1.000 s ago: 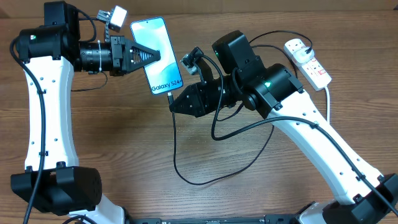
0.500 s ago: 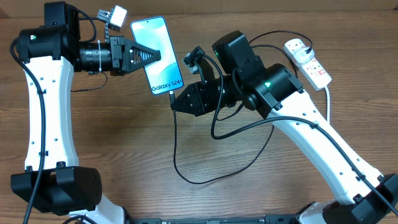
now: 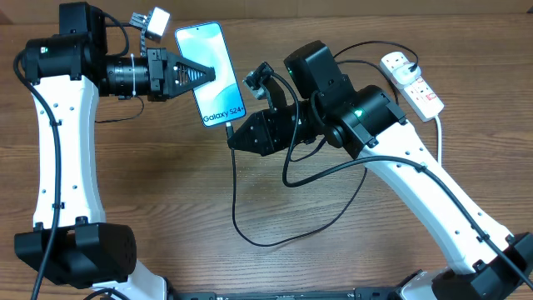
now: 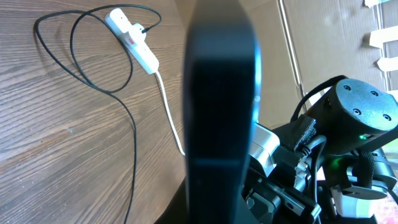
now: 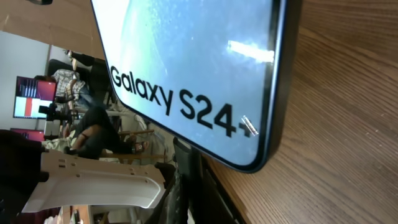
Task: Plug charger to phone and switch on socket
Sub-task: 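Push the USB-C plug up into the phone's bottom port with the right gripper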
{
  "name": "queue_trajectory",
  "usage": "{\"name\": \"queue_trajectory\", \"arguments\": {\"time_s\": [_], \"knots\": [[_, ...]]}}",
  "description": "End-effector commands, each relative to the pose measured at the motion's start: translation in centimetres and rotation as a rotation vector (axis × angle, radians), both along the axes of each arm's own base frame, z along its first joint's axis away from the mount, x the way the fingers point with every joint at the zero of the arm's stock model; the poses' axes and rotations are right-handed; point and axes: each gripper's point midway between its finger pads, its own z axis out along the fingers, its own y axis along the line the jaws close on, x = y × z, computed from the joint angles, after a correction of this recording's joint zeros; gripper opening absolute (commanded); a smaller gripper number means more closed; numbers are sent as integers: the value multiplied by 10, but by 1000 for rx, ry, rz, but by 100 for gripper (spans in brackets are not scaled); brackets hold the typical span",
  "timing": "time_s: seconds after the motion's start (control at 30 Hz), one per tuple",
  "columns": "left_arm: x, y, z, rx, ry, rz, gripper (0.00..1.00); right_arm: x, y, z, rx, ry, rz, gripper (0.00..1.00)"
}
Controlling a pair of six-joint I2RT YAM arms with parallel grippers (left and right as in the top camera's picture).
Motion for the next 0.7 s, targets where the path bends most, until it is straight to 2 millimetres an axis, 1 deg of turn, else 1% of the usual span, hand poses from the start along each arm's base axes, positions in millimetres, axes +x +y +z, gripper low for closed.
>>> {"name": "queue_trajectory", "arguments": {"time_s": [0.0,0.67], "knots": [[-2,-5,12,-48,-53,-30,4,-1,-2,27,51,-51,1,4],[-2,-4,11,-47,-50,-29,4,-1,0,31,75,-62,14,4]]}}
